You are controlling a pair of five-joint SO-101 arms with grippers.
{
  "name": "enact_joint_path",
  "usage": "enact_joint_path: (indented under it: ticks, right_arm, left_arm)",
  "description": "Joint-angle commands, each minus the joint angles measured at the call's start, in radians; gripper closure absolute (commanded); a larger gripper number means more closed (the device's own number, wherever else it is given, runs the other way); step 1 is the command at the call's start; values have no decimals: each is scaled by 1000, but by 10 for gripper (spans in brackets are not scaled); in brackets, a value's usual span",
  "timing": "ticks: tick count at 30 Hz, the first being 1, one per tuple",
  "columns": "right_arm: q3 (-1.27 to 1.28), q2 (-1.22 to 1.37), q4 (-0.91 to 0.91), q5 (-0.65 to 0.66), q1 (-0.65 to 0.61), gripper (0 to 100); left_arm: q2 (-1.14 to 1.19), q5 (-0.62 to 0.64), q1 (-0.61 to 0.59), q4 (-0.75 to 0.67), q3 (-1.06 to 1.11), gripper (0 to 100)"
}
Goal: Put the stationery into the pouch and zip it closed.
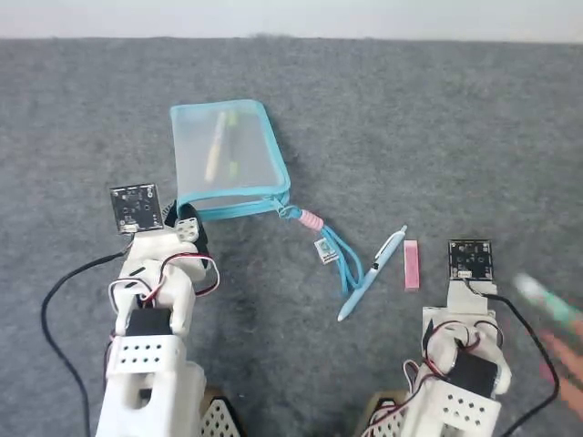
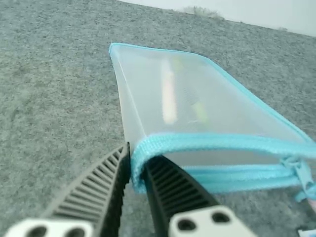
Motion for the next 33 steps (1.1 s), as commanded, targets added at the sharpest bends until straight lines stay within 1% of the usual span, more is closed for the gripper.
enact_joint_path:
  ticks: [1,5,10,19,24,27,29,31,33]
  right_arm:
    - [9,-18,8,-9,7,915]
    - [9,-18,8,-9,7,915]
    - [9,-18,8,-9,7,915]
    - [9,-18,8,-14,4,913]
    - [9,-18,8,-15,-128,914]
    - [9,-18,8,-9,-223,915]
    - [9,-18,7,-8,-263,913]
    - [-2,-19,-36,-6,-286,912]
    - [-11,-19,-62,17,-249,912]
  left_arm:
    - [-6,-60,5,-3,-19,987]
    - [-6,-66,9,-3,-19,987]
    - [-6,-71,55,2,-13,987]
    - [-6,-69,51,0,-8,987]
    - [-8,-72,48,-6,8,987]
    - [-6,-74,48,-41,21,987]
    - [-6,-74,48,-55,28,987]
    - [-6,-74,48,-58,30,987]
    - [-8,-74,48,-58,30,987]
